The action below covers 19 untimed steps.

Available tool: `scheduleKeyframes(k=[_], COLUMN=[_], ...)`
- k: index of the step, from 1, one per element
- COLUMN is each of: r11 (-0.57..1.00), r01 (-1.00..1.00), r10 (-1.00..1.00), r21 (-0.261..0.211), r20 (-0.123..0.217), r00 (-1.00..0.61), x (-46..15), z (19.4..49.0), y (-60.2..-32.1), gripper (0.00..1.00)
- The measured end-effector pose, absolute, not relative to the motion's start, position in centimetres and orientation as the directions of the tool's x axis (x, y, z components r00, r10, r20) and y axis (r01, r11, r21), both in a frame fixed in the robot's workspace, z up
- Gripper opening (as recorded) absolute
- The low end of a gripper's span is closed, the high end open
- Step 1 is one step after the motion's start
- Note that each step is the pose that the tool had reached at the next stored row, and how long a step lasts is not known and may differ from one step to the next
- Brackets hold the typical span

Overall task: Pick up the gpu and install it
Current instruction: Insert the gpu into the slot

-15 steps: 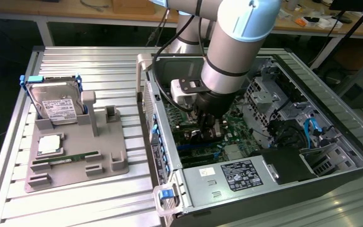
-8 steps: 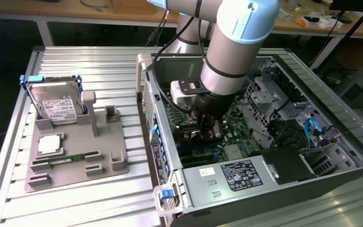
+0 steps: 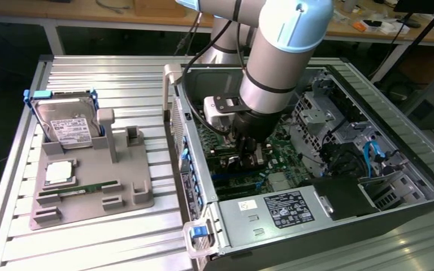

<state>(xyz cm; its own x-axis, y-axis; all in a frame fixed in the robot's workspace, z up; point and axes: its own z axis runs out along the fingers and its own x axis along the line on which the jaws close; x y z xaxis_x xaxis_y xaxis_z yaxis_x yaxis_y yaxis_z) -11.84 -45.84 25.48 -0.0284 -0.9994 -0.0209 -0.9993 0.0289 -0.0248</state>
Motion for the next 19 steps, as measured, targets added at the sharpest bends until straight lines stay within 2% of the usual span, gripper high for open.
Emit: scheduleKeyframes(k=[19], r11=[0.029], r01=[-0.999], r10=[-0.999], r21=[-0.025], r20=[-0.021], r00=[-0.028], x=[-11.84], z=[25.94], y=[-45.82], gripper=[0.27])
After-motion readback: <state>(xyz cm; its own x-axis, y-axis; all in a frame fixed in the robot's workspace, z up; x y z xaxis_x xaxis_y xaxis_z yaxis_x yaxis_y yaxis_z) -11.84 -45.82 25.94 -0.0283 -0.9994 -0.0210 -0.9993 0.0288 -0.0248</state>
